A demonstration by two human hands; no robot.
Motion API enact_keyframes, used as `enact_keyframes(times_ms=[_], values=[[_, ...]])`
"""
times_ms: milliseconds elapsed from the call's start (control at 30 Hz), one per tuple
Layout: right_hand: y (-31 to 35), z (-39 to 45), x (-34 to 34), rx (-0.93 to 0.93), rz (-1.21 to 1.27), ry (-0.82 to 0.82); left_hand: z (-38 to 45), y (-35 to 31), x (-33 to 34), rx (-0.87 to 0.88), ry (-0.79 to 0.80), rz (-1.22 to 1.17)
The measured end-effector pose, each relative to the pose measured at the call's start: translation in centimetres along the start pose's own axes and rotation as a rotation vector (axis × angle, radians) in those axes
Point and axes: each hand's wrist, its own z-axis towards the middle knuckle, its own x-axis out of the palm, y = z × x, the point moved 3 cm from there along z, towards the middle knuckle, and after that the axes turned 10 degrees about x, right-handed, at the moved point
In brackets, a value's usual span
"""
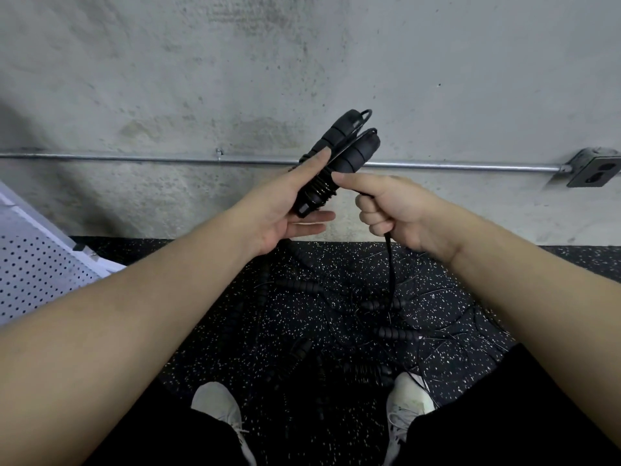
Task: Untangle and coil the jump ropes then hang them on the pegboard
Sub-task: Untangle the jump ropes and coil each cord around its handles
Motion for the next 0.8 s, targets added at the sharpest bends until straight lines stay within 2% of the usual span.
enact_keyframes(times_ms=[200, 367, 533, 633, 700, 800], values=[[0.1, -0.1, 0.4, -0.045, -0.043, 0.022, 0.4, 0.1, -0.1, 0.071, -0.091, -0.121], [0.6, -0.6, 0.5, -0.142, -0.272, -0.098, 0.6, -0.7, -1.0, 0.082, -0.127, -0.209], [0.4, -1.1, 0.4, -0.187, -0.216, 0.13, 0.6, -1.4, -2.2, 0.027, -0.146, -0.268], [-0.1, -1.1, -0.1, -0.171, -0.276, 0.165, 0.5, -1.8, -2.5, -0.022, -0.081, -0.328], [0.0, -1.4, -0.6, -0.166, -0.367, 0.115, 0.4, -1.9, -2.9, -0.051, -0.031, -0.351], [0.0, -1.3, -2.0, -0.151, -0.482, -0.11, 0.4, -2.1, -3.1, -0.039, 0.053, -0.269]])
